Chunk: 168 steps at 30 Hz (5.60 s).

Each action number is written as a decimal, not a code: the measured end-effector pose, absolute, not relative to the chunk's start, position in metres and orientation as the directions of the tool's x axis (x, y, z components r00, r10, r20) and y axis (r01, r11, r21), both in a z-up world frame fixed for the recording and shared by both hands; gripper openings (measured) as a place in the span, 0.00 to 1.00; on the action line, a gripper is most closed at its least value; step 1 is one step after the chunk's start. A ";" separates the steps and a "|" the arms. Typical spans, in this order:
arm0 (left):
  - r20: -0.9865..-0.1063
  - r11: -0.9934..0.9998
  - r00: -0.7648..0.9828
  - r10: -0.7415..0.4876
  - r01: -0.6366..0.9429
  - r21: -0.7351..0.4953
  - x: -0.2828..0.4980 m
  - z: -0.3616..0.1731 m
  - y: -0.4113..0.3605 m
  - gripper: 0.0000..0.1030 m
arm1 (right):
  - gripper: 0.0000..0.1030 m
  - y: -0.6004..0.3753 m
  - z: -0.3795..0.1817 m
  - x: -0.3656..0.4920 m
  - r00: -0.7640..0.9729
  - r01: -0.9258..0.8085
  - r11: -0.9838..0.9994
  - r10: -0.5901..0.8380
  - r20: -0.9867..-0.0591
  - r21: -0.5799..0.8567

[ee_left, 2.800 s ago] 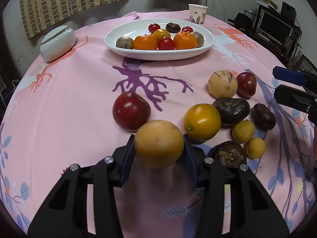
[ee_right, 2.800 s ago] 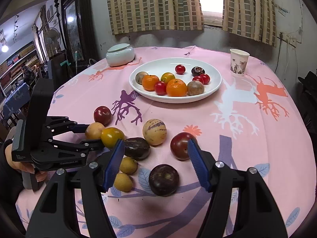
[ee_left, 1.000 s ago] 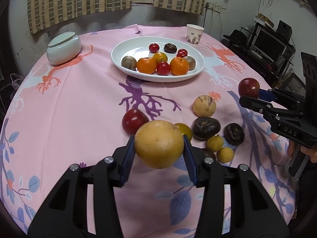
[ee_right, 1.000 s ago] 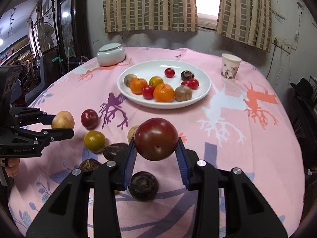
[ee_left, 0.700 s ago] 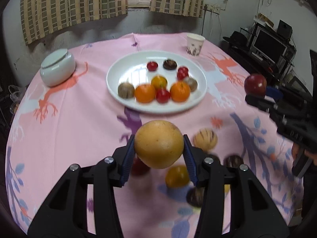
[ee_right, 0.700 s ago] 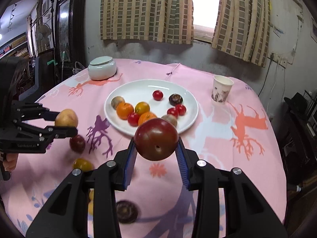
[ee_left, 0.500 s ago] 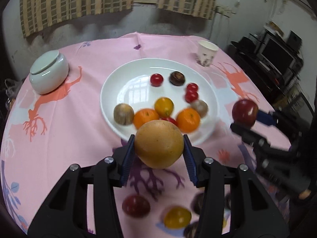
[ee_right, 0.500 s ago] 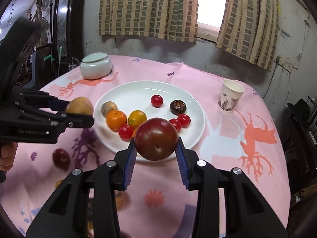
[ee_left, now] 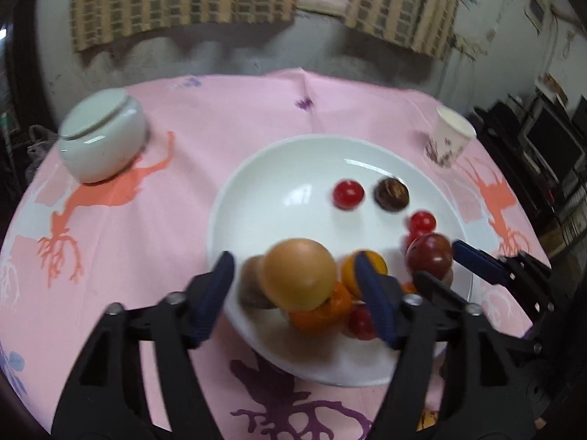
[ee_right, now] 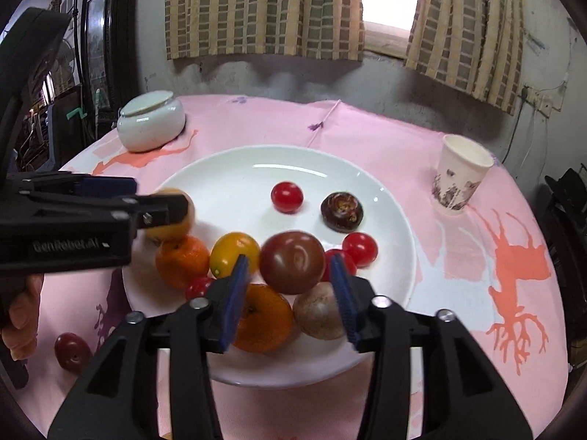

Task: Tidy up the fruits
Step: 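Carry both fruits to the white plate and release them there, then move both tools back over the fruit pile, then grasp a red tomato with the left tool while the right tool grasps a dark purple fruit, then carry both fruits to the white plate and release them there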

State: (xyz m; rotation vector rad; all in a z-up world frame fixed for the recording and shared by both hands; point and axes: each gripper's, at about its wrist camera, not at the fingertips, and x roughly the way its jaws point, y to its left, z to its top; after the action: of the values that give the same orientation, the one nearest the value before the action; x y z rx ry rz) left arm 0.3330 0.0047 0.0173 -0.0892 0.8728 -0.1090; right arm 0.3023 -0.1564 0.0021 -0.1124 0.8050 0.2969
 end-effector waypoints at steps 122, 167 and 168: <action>-0.756 0.968 0.610 -0.239 0.212 -0.135 0.153 -0.004 0.025 0.39 | 0.41 -0.165 0.026 0.107 0.580 -0.459 0.887 0.263 -0.771 -0.043; -0.738 0.984 0.651 -0.178 0.124 -0.128 0.307 0.028 -0.003 0.71 | 0.51 -0.172 0.015 0.296 0.651 -0.297 0.950 0.278 -0.706 0.100; -0.734 0.984 0.654 -0.181 0.124 -0.132 0.303 0.031 -0.002 0.73 | 0.51 -0.174 0.017 0.293 0.648 -0.298 0.948 0.285 -0.706 0.109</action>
State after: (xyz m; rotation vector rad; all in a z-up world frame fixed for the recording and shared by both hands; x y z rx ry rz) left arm 0.3026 -0.0020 0.0307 -0.0720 0.8402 -0.1727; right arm 0.2930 -0.1742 0.0166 -0.0170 0.7996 0.3312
